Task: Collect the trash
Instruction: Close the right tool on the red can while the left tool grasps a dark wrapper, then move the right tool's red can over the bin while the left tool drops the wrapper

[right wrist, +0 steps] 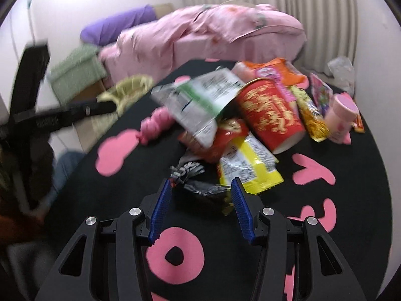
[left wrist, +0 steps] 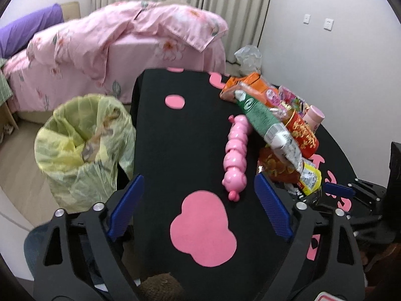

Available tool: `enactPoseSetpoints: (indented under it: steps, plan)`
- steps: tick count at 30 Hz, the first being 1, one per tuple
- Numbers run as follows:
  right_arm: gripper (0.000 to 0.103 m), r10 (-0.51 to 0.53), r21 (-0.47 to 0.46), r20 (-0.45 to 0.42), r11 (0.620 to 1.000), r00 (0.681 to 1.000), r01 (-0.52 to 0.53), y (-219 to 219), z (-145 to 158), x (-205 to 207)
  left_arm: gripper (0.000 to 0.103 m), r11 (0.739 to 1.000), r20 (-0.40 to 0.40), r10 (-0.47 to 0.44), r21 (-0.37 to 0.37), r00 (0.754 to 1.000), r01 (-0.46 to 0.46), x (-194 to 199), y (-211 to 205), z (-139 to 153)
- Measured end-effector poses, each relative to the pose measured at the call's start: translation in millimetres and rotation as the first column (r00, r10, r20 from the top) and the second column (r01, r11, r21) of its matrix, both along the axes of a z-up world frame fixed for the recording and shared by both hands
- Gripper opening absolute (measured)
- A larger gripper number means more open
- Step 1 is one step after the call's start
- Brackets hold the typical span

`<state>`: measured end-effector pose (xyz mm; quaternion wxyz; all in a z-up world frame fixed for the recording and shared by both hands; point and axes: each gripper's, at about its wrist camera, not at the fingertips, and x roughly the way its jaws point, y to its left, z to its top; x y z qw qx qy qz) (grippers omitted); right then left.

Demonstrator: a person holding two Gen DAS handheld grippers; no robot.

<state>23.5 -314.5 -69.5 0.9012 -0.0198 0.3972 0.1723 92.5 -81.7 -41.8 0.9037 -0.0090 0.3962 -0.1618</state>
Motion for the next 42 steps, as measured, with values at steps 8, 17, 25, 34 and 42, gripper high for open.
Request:
enactPoseSetpoints:
  steps: [8,17,25,34,42]
  plan:
    - [0.047,-0.154,-0.076,0.164,0.983,0.974,0.169,-29.9,23.4,23.3,0.077,0.986,-0.032,-0.154,-0.068,0.988,0.151,-9.1,-18.7,-10.7]
    - [0.048,0.061,-0.233,0.043,0.971,0.997,-0.050,-36.3,14.8,113.4,0.076,0.991,-0.009,-0.136,0.000,0.991,0.136,-18.1,-19.6,-6.7]
    - [0.052,0.130,-0.459,0.147,0.887,0.981,-0.049,-13.4,-3.2,99.0,0.073,0.985,-0.045,-0.167,-0.039,0.985,0.166,-14.2,-23.1,-15.4]
    - [0.050,-0.085,-0.099,0.090,0.991,0.992,0.094,-71.4,7.4,76.8,0.071,0.980,-0.064,-0.195,-0.057,0.979,0.191,-17.2,-27.6,-18.6]
    - [0.050,-0.197,-0.097,0.065,0.974,0.978,0.203,-86.2,12.4,1.4,0.070,0.934,-0.120,-0.346,-0.132,0.930,0.331,-19.7,-71.1,-18.6]
